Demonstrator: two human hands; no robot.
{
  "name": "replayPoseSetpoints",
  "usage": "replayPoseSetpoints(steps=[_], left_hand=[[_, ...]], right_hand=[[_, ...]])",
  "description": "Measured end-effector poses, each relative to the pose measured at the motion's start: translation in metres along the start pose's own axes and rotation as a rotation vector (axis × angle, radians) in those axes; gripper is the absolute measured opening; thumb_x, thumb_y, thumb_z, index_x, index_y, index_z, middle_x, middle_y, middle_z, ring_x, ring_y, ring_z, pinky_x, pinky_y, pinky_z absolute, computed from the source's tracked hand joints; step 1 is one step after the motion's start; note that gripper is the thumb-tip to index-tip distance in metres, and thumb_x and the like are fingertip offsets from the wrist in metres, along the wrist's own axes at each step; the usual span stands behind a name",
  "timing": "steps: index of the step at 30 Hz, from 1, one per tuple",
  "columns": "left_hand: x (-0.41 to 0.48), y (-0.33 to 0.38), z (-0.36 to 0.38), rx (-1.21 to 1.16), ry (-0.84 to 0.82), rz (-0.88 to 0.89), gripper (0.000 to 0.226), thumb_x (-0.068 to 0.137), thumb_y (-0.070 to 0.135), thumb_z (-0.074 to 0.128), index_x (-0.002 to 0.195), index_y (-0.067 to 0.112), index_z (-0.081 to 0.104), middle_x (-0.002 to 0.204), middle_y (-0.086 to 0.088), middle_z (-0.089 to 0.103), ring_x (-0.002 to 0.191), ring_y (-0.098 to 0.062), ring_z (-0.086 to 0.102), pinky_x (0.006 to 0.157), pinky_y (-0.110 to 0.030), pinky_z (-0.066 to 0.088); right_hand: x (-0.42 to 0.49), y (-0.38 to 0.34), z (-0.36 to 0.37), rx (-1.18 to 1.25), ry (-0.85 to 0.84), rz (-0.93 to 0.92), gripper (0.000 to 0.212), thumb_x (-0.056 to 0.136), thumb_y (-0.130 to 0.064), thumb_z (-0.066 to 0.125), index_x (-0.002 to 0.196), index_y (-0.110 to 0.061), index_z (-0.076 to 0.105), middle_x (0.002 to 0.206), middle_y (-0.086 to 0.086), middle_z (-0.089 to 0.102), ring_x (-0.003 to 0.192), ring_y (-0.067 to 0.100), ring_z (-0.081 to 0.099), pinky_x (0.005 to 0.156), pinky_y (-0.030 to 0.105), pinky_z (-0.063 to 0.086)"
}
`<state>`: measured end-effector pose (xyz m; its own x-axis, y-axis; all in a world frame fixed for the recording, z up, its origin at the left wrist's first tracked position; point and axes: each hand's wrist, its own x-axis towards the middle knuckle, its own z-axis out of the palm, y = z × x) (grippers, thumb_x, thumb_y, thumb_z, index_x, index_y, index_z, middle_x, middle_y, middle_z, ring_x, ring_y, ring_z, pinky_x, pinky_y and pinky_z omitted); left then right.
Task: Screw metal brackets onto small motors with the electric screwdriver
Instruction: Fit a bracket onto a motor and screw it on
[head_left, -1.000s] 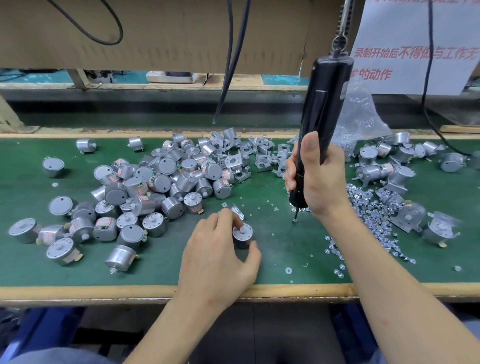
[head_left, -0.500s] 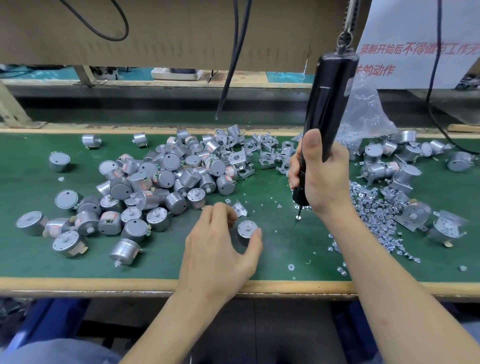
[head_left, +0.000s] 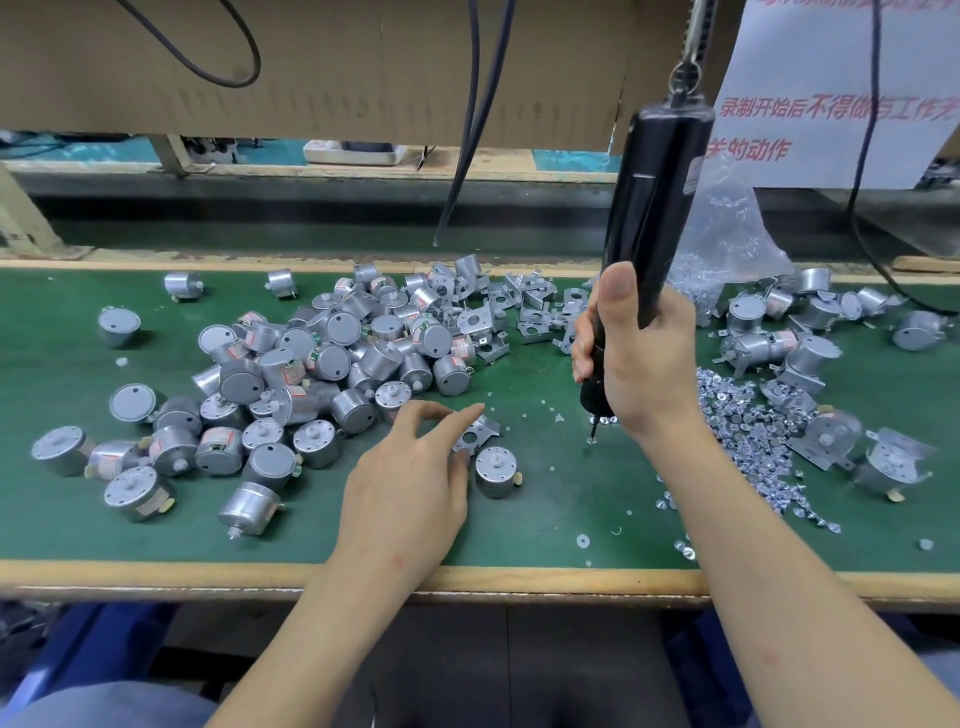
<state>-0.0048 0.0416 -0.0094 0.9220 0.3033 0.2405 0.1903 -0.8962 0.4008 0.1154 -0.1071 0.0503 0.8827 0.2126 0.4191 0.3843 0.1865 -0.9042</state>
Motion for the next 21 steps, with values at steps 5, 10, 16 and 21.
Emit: replayPoseSetpoints(steps=[5,10,16,21], left_hand=[[-0.0021,0.0004,0.0017,0.023,-0.001,-0.033,0.042,0.095,0.041,0.05,0.137,0.047,0.05,0.118,0.009,0.044,0.084,-0.026,0.06,0.07,-0.035,0.046],[-0.0013,-0.0007,0.0019,0.035,0.006,0.015,0.043,0.096,0.038,0.049,0.139,0.041,0.05,0.149,0.019,0.034,0.103,-0.019,0.063,0.079,-0.035,0.047],[-0.0013,-0.0009,-0.0015,0.008,-0.036,0.044,0.045,0.098,0.037,0.048,0.142,0.041,0.043,0.138,0.025,0.044,0.112,-0.016,0.059,0.082,-0.036,0.049],[-0.0019,0.0007,-0.0014,-0.013,-0.013,0.01,0.033,0.097,0.037,0.052,0.129,0.034,0.05,0.13,0.017,0.046,0.106,-0.021,0.059,0.08,-0.038,0.048]], right_hand=[[-0.0016,0.0015,0.0065,0.007,-0.019,-0.002,0.084,0.067,-0.09,0.06,0.065,-0.008,0.042,0.051,0.003,0.047,0.04,0.022,0.047,0.046,0.033,0.042],[-0.0057,0.0037,0.0064,0.024,-0.008,0.014,0.076,0.065,-0.09,0.061,0.067,-0.015,0.047,0.052,0.001,0.048,0.041,0.019,0.047,0.045,0.032,0.042],[-0.007,0.003,0.0077,0.01,-0.011,0.017,0.078,0.065,-0.09,0.061,0.067,-0.013,0.046,0.052,0.001,0.048,0.042,0.02,0.047,0.045,0.034,0.042],[-0.0073,0.0032,0.007,0.025,0.005,0.009,0.077,0.065,-0.089,0.061,0.067,-0.013,0.047,0.053,0.004,0.047,0.042,0.021,0.046,0.045,0.033,0.041]])
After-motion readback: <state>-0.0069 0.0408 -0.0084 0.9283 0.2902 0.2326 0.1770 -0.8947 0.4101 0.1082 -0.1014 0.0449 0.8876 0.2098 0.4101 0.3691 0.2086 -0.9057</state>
